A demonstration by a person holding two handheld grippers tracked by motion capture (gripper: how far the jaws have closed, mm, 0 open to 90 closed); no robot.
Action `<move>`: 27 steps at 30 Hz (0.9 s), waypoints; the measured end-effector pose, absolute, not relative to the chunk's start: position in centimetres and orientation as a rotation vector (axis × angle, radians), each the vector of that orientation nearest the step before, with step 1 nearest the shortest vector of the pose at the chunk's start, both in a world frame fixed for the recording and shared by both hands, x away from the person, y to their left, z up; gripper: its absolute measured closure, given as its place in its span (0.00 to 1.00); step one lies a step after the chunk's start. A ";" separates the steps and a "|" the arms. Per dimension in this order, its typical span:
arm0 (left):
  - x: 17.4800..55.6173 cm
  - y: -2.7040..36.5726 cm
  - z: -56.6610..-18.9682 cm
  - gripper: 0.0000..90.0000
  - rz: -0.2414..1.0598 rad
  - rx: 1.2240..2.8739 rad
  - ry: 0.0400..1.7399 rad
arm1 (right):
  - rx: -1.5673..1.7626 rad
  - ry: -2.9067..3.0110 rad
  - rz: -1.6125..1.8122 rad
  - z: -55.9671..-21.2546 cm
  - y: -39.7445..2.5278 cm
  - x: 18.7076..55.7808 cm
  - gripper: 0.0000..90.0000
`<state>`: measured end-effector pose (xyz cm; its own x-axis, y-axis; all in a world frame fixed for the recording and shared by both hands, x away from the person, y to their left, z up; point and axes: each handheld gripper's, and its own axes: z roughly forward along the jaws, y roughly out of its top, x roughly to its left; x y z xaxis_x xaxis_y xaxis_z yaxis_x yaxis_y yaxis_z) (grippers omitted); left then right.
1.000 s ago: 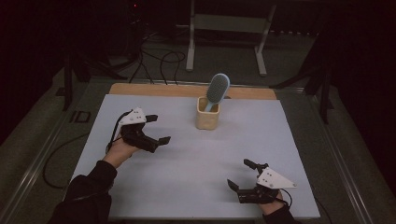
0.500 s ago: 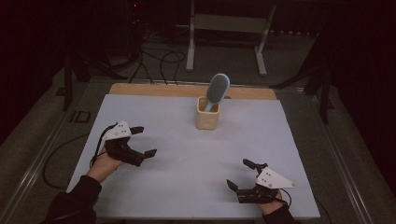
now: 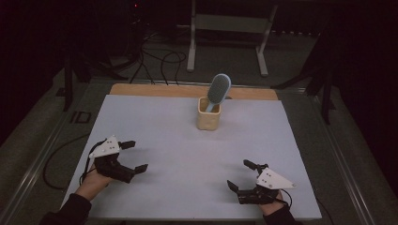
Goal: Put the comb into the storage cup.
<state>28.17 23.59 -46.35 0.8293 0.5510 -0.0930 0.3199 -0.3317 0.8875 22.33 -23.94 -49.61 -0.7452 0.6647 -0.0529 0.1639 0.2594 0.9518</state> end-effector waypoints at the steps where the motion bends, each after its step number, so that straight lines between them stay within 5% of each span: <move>1: 28.0 23.7 -46.4 0.00 0.275 1.941 0.650 | 0.753 2.089 1.497 -49.6 -23.9 22.3 0.10; 27: 22.7 28.6 -50.2 0.00 0.334 1.867 0.797 | 0.744 2.095 1.496 -49.6 -23.7 22.4 0.10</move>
<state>22.70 28.60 -50.19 0.7412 0.6592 -0.1265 0.3726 -0.2474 0.8944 22.39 -23.74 -49.61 -0.7493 0.6600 -0.0547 0.1626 0.2634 0.9509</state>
